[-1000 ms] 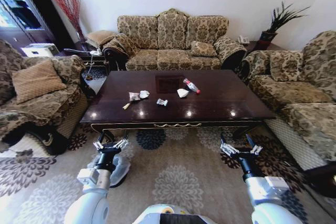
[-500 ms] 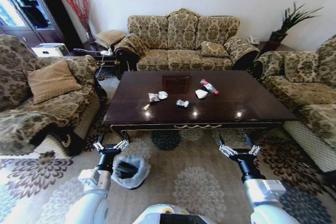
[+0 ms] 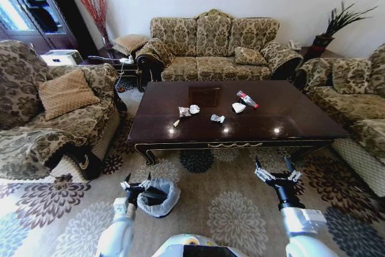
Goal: Move to the front of the table and place the trash on the table into the trash bin.
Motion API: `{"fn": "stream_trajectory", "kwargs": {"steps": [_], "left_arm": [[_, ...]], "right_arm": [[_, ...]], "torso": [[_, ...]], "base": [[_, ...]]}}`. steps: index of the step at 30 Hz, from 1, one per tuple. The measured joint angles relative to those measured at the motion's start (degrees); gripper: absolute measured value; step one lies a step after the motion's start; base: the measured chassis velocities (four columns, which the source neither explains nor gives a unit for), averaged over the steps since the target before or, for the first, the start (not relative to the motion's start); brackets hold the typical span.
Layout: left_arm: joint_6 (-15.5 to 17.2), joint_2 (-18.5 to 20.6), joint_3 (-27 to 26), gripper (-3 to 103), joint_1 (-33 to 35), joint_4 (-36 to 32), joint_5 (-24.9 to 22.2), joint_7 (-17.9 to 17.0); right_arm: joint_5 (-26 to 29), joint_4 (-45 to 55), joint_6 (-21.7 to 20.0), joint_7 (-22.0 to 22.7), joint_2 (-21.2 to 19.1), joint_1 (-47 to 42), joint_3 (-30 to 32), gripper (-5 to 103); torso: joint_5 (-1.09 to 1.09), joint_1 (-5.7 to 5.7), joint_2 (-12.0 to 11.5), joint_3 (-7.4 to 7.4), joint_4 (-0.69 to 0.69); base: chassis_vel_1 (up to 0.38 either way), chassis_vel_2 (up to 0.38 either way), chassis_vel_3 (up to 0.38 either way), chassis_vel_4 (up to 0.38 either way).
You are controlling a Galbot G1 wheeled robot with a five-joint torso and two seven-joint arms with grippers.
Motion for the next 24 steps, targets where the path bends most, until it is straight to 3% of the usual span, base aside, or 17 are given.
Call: {"fn": "stream_trajectory", "kwargs": {"steps": [5, 14, 18, 24], "left_arm": [[1.5, 0.2, 0.4, 100, -2.4, 6.5, -0.5, 0.8], [-0.3, -0.2, 0.1, 100, -11.7, 25.0, -0.8, 1.2], [-1.3, -0.3, 0.1, 100, -14.2, 29.5, -0.9, 1.1], [-2.2, 0.0, 0.5, 100, -22.7, 42.9, -1.5, -0.3]], "right_arm": [[1.3, 0.0, 0.3, 0.4, -0.1, -0.4, 1.2, 100], [2.2, -0.2, 0.8, 0.6, 0.1, -0.8, 2.6, 100], [2.0, -0.2, 0.9, 0.6, 0.3, -1.0, 2.5, 100], [2.0, -0.1, 1.2, 0.7, 0.2, -2.1, 2.3, 100]], "torso": [[0.05, 0.00, 0.0, 0.00, 0.03], [0.04, 0.00, 0.0, 0.00, 0.02], [0.02, 0.00, 0.0, 0.00, 0.01], [0.03, 0.00, 0.0, 0.00, 0.00]], "base": [[0.000, 0.000, 0.000, 0.000], [0.000, 0.000, 0.000, 0.000], [0.000, 0.000, 0.000, 0.000], [0.000, 0.000, 0.000, 0.000]]}}
